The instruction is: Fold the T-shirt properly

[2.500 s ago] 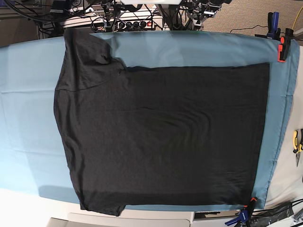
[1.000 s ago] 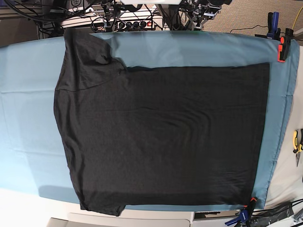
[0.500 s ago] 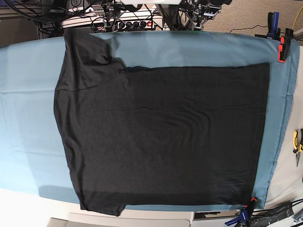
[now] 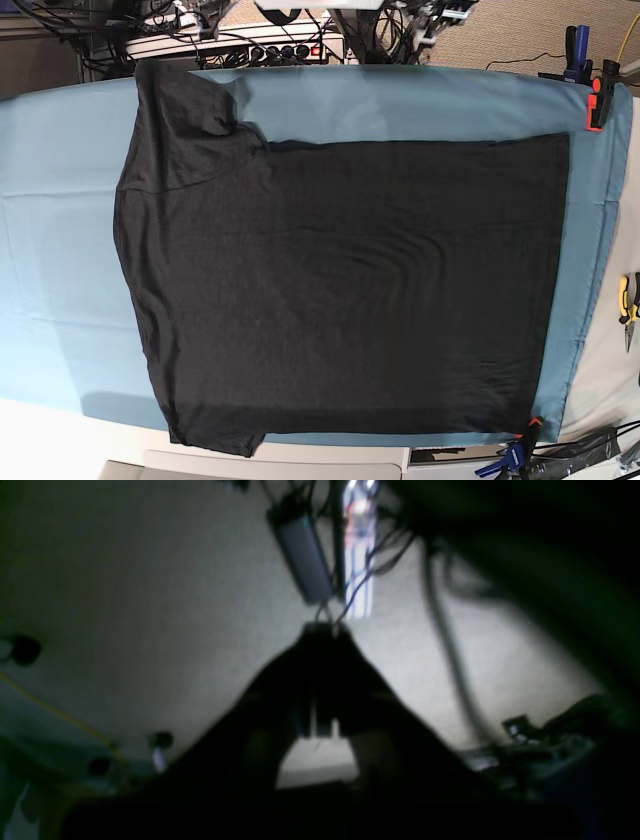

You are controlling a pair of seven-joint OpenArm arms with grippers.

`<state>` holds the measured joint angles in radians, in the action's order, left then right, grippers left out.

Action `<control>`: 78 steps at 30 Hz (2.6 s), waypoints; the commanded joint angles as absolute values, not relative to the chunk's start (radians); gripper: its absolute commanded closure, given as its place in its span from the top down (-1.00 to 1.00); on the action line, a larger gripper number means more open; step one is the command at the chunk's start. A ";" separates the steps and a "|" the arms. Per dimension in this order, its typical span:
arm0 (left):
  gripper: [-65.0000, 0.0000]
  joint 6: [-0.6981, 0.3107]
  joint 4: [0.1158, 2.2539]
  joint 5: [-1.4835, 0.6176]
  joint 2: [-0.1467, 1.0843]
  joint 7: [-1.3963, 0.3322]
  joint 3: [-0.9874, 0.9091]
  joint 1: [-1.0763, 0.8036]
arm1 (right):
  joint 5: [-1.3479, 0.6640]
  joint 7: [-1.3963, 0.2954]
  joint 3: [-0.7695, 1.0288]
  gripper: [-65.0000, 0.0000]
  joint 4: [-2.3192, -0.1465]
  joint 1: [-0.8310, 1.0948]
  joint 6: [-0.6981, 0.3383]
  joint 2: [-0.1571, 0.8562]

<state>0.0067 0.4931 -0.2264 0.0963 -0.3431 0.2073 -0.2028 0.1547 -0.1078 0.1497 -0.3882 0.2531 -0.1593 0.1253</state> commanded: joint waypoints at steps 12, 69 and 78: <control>-1.00 0.004 1.120 -0.101 0.314 -0.400 0.206 -0.590 | 0.060 -0.131 0.151 -0.91 -0.897 0.610 -0.157 0.252; -1.00 0.085 2.356 -0.107 0.383 -0.592 -0.004 -0.761 | -0.003 -0.427 0.177 -0.93 -2.356 0.817 0.221 0.094; -1.00 0.010 2.353 -0.402 0.346 -0.575 -0.323 -0.755 | -0.147 -0.435 0.405 -0.93 -2.319 0.713 0.221 0.095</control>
<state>0.0093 2.3371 -0.4026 0.3405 -0.6010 -0.3183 -0.7506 -0.1532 -0.4522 0.4015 -2.3077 0.7059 0.2134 0.0910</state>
